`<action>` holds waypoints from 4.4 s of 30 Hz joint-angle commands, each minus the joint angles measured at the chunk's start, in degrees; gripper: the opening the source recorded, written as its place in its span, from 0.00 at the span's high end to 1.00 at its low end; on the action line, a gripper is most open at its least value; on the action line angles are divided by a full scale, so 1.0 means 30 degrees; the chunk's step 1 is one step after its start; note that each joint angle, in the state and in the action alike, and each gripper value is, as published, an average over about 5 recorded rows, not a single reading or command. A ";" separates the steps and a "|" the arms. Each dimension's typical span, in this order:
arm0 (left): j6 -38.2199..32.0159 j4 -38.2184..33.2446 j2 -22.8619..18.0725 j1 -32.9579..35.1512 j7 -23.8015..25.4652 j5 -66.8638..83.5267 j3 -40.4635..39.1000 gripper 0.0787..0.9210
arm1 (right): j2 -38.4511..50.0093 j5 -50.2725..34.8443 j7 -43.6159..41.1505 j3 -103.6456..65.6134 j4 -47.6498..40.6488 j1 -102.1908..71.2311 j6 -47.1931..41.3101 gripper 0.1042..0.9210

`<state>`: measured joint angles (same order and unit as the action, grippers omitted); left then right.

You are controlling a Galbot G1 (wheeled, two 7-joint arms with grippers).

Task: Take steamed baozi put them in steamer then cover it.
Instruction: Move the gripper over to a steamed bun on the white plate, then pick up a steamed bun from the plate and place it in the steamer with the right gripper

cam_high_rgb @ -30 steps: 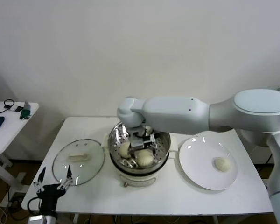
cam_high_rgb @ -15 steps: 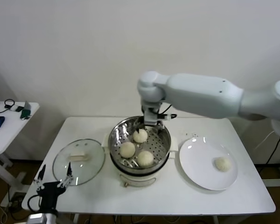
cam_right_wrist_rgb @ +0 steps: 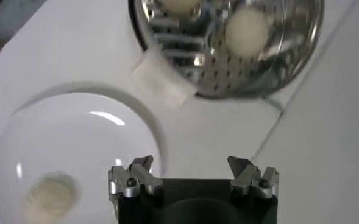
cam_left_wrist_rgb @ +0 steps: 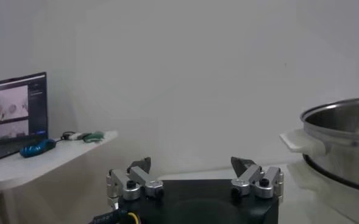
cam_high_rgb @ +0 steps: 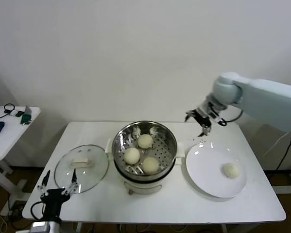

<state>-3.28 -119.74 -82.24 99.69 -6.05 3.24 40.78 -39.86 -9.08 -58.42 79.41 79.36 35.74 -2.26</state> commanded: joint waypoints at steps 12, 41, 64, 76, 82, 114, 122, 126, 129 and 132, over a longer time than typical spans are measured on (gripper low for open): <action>-0.0129 0.0047 -0.0252 0.0455 0.0136 -0.0170 0.0109 0.12 | 0.3978 0.2393 0.0012 -0.6062 -0.3123 -1.0502 -0.3786 0.12; -0.0006 0.0096 -0.0272 0.0355 0.0079 -0.0704 0.0151 0.12 | 0.1257 0.2509 -0.0413 -0.6230 -0.5764 -1.0460 -0.3153 0.12; -0.0070 -0.0307 -0.0298 0.0654 0.0041 -0.0705 0.0127 0.12 | 0.0485 -0.2630 -0.0260 -0.1140 -0.5666 -0.4088 -0.3804 0.27; -0.0098 -0.0705 -0.0277 0.0533 0.0156 -0.0032 -0.0384 0.12 | -0.3706 -1.2837 0.0875 0.5816 -0.3637 0.5282 -0.5217 0.27; -0.0228 -0.0653 -0.0151 0.0365 0.0307 0.0058 -0.0527 0.12 | -0.5666 -1.5614 0.1655 0.5869 -0.2528 0.6445 -0.5974 0.27; -0.0310 -0.0593 0.0028 0.0096 0.0430 -0.0001 -0.0332 0.12 | -1.0809 -1.3692 0.2923 0.7244 -0.2958 0.2013 -0.6613 0.26; -0.0289 -0.0464 0.0062 -0.0023 0.0423 0.0039 -0.0293 0.12 | -1.0924 -1.3276 0.2855 0.7166 -0.3226 0.1742 -0.6574 0.25; -0.0281 -0.0423 0.0081 -0.0090 0.0416 0.0047 -0.0293 0.12 | -1.0795 -1.3197 0.2795 0.7116 -0.3159 0.1870 -0.6591 0.23; -0.0280 -0.0414 0.0091 -0.0120 0.0401 0.0046 -0.0296 0.12 | -1.0652 -1.3261 0.2672 0.6996 -0.3073 0.1989 -0.6620 0.20; -0.0273 -0.0426 0.0101 -0.0137 0.0388 0.0047 -0.0295 0.12 | -1.0419 -1.3332 0.2546 0.6783 -0.2904 0.2165 -0.6632 0.15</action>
<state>-4.18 -121.02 -81.98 99.36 -4.84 3.36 39.85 -71.27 -49.68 -50.20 100.31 70.82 42.49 -22.09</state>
